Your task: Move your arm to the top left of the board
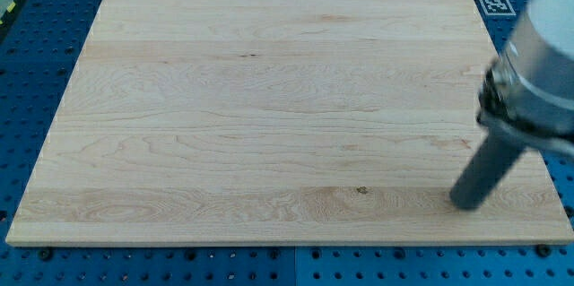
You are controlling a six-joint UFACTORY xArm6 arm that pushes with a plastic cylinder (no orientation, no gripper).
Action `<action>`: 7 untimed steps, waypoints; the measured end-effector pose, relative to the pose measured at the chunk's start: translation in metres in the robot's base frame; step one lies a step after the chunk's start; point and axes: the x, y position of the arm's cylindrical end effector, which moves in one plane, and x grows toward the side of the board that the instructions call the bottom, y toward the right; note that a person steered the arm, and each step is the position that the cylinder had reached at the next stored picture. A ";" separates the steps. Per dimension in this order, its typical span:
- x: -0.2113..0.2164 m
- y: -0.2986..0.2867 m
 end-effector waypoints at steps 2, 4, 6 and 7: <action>-0.145 -0.109; -0.181 0.012; -0.326 -0.205; -0.258 -0.145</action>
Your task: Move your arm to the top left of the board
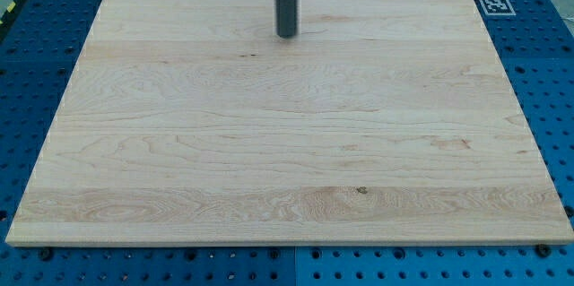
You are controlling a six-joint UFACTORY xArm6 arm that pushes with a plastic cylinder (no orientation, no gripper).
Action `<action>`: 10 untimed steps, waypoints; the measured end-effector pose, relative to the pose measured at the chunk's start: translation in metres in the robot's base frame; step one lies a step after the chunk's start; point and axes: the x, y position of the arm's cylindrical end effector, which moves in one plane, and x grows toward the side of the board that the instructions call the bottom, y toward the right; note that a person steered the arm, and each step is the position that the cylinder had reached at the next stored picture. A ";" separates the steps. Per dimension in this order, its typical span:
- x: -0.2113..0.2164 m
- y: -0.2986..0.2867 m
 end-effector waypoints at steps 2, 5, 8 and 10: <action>0.081 -0.105; -0.072 0.100; -0.152 0.257; 0.064 0.184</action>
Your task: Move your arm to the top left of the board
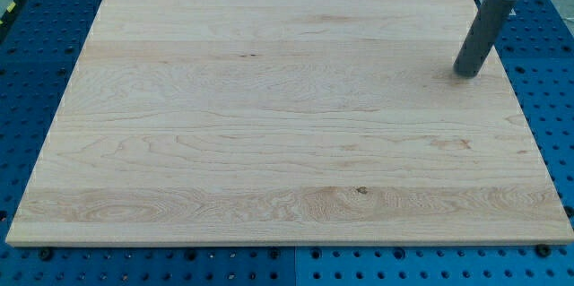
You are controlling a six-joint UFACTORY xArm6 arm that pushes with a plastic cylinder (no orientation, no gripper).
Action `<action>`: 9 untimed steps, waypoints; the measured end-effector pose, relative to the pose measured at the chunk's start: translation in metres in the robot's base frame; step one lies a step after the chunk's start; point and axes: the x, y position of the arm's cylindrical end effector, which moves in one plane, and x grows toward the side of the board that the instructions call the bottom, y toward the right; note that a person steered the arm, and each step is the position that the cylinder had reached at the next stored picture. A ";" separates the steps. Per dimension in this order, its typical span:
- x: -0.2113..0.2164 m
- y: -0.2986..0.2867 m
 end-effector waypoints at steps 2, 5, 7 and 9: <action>-0.208 -0.101; -0.090 -0.254; -0.180 -0.329; -0.110 -0.493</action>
